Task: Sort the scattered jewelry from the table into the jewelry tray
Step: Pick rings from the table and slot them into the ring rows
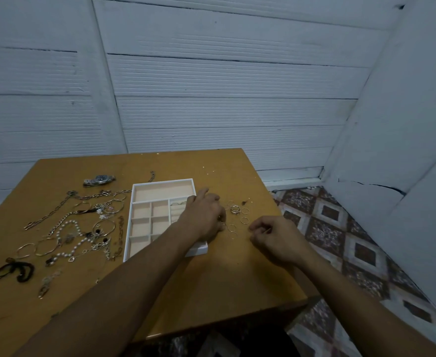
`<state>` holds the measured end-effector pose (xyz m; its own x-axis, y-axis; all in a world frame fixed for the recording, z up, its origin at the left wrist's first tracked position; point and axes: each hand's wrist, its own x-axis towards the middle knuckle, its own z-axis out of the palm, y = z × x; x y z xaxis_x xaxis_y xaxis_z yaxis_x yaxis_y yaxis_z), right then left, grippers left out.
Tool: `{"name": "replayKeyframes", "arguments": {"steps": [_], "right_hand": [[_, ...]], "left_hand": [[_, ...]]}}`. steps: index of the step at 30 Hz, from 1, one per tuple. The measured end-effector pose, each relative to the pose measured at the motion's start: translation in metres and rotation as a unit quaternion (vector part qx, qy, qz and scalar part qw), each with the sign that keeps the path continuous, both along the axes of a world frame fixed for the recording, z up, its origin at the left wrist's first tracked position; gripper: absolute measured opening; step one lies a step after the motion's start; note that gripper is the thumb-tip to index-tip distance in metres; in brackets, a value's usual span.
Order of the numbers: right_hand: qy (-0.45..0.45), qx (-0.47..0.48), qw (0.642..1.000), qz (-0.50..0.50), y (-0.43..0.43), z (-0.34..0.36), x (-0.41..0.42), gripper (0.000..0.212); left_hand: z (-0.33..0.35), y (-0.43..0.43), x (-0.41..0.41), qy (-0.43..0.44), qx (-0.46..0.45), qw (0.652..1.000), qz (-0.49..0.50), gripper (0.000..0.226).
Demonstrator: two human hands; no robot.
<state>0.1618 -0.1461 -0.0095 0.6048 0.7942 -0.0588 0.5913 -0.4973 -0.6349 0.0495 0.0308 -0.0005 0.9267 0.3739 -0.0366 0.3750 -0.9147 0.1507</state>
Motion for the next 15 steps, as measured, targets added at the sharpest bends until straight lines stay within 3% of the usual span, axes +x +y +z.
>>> {"name": "replayKeyframes", "arguments": {"steps": [15], "right_hand": [[-0.016,-0.017,1.0,0.006,0.0063,0.001,-0.009,0.019]], "left_hand": [[-0.0003,-0.0027,-0.0005,-0.027,-0.042,0.999,0.003,0.01]]}}
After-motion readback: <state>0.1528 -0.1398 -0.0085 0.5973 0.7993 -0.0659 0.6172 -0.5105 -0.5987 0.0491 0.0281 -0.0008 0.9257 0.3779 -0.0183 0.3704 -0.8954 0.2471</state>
